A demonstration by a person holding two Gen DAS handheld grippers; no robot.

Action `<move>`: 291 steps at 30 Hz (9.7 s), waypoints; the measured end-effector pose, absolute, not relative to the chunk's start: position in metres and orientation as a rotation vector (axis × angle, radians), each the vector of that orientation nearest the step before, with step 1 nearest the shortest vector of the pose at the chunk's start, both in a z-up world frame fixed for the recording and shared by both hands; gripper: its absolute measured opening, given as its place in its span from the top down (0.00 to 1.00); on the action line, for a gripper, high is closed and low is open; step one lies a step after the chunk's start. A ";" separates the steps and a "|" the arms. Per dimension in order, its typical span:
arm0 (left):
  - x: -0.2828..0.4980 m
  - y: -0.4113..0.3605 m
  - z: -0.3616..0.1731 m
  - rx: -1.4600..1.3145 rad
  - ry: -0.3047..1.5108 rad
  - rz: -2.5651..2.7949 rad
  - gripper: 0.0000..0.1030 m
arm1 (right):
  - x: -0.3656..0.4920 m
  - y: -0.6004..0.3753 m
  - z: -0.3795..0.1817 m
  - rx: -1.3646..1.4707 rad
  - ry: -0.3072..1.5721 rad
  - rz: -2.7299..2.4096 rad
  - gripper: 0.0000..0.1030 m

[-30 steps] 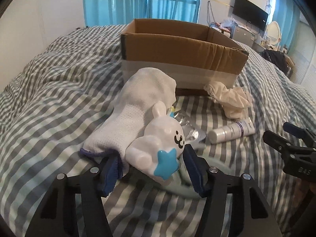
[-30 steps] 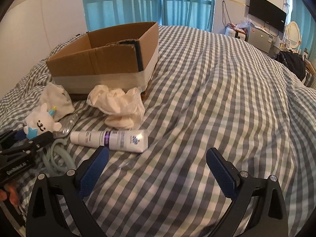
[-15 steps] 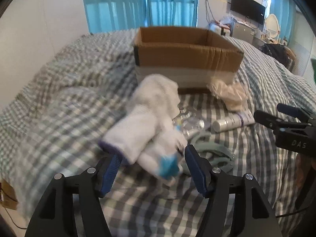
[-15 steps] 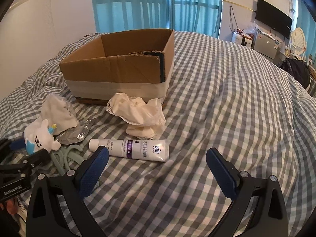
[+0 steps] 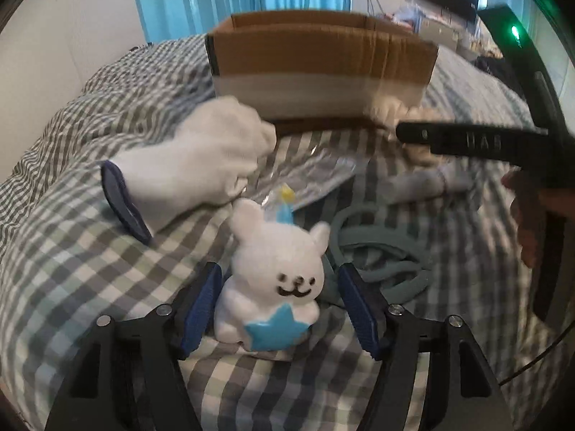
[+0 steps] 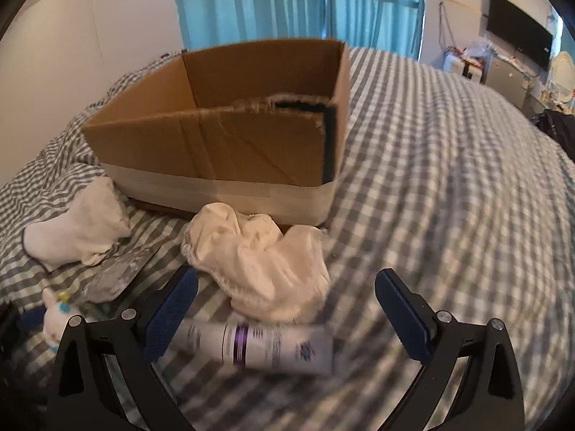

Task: Organize objects
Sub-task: 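Grasp the white bear figurine with the left gripper while the right grasps the cream lace cloth, then lower the bear figurine and lace cloth into the box and release both, then move the right gripper to the white lotion tube and grasp it, then grasp the blister pack with the left gripper while the right lifts the lotion tube, then carry the blister pack and lotion tube into the box and release both, then grasp the white socks with the left gripper while the right grasps the grey-green clip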

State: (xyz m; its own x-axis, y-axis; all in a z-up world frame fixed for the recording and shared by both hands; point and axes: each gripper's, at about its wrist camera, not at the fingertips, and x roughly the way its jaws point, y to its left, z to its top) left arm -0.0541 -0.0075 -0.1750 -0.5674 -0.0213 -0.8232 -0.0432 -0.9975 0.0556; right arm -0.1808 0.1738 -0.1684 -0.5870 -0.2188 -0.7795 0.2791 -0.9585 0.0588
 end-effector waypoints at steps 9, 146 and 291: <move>-0.053 -0.014 -0.169 -1.429 0.060 2.799 0.50 | -0.162 0.172 -0.173 1.232 0.140 -2.528 0.81; -0.097 -0.021 -0.155 -1.335 0.113 2.950 0.03 | -0.155 0.134 -0.196 1.154 0.426 -2.287 0.46; -0.042 -0.057 -0.097 -1.164 0.121 3.061 0.01 | -0.054 0.141 -0.101 0.868 0.285 -2.619 0.09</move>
State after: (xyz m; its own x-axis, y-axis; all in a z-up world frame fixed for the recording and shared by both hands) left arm -0.0419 -0.0568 -0.0973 -0.7395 -0.1524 -0.6557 0.1003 -0.9881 0.1165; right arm -0.0542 0.1409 -0.1006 -0.7438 -0.2775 -0.6081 0.4020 -0.9126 -0.0752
